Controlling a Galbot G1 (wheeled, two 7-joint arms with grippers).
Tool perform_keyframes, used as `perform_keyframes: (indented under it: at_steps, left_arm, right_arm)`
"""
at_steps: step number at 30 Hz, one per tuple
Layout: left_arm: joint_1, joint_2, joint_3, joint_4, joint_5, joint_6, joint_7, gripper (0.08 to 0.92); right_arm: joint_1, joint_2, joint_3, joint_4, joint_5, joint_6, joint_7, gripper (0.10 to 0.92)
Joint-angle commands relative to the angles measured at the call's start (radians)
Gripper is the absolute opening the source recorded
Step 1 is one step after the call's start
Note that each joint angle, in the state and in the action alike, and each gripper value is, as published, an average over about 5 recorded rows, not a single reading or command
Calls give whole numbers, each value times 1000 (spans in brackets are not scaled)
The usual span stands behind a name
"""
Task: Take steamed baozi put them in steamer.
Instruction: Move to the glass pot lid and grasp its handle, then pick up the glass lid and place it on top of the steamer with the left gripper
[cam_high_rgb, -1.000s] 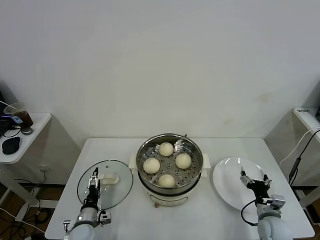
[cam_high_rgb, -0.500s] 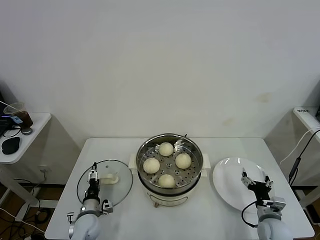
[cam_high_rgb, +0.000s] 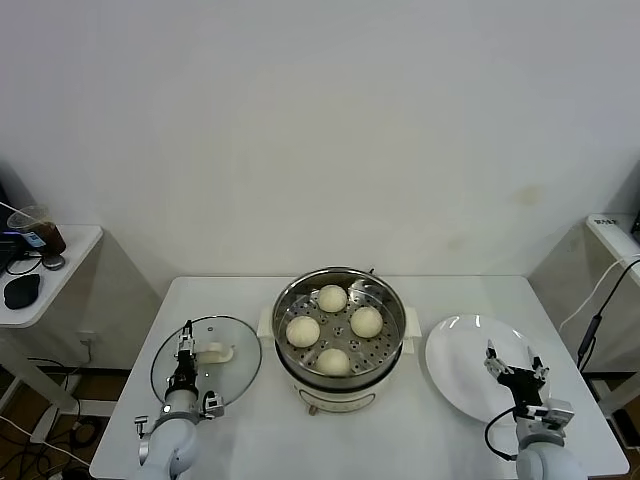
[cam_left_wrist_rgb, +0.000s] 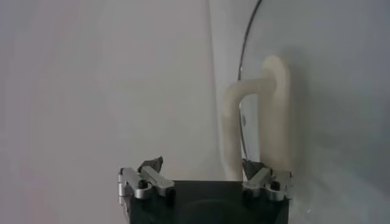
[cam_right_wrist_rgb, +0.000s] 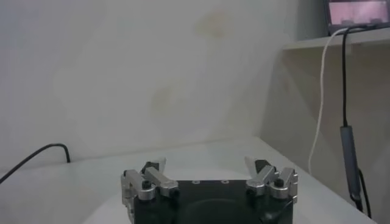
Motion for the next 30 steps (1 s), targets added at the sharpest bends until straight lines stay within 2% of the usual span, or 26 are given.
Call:
perform_keyframes:
  at_steps: [1,7,14,17,20,24,30]
  left_arm:
    - [-4,2,0,-10,-32,6,15,667]
    - [27,-8,-37,-98,-75,68,119,493]
    - [61,-18,-73,-167,-118,105,135,295]
    - [85,-18,-93,-237,-137,127,174,212]
    - [120,-16,-105,-355,-130,208,227,173]
    - [146,-41,-101,-498,-13,358,322,171]
    - [147,-175,-132,-590,176,380,382,171]
  right_arm:
    - [-2,2,0,2,-1,2,2,823]
    - [-3,-7,-15,8,-1,-2,6,823]
    - [2,-6,-40,16,-4,-2,7,823]
    - [6,-3,-48,22,-7,-7,8,823]
    - [16,-6,-59,28,-7,-15,9,823]
    - [22,-8,-65,44,-7,-35,11,823]
    - [-20,3,-60,106,-3,-123,47,823]
